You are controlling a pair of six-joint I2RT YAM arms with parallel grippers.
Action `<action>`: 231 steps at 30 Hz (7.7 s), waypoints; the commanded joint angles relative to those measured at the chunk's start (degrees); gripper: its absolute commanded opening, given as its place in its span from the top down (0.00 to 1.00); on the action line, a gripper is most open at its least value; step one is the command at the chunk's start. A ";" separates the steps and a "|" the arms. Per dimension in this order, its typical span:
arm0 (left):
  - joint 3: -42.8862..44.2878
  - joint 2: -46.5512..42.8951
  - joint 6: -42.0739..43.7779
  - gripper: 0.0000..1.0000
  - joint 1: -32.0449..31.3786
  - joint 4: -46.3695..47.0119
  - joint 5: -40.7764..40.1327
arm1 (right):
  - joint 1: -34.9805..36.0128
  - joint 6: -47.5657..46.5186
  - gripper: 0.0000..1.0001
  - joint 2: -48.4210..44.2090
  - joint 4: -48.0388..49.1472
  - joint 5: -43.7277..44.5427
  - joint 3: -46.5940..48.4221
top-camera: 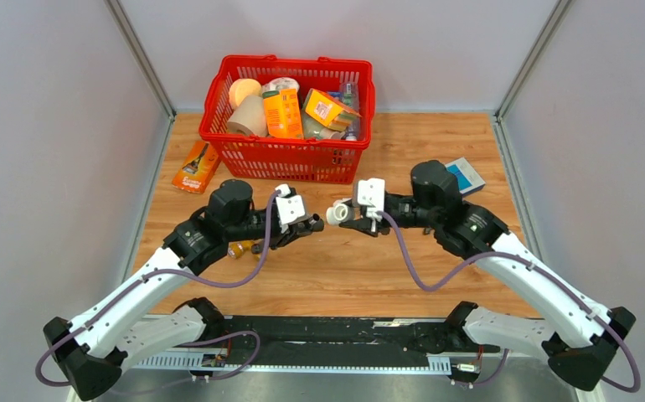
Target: Install the water faucets
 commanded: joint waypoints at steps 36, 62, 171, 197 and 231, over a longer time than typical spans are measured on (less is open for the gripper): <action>1.75 -0.38 5.74 1.00 -3.11 -5.73 19.15 | 14.53 -40.44 1.00 3.80 -16.39 3.34 9.38; 1.49 1.03 6.35 1.00 -7.51 -6.27 15.46 | 22.36 -44.23 1.00 7.14 -20.53 12.92 8.24; -13.19 -11.98 -5.95 1.00 -1.09 24.50 -9.42 | -2.08 43.85 0.99 19.35 3.28 41.28 -10.29; -10.29 -5.22 -8.94 1.00 -1.09 23.27 -2.74 | -1.90 33.04 0.30 2.32 7.33 19.26 -8.55; -5.81 -1.35 -11.31 1.00 -1.09 27.31 8.51 | -1.64 40.77 0.51 4.86 23.33 -2.91 -8.01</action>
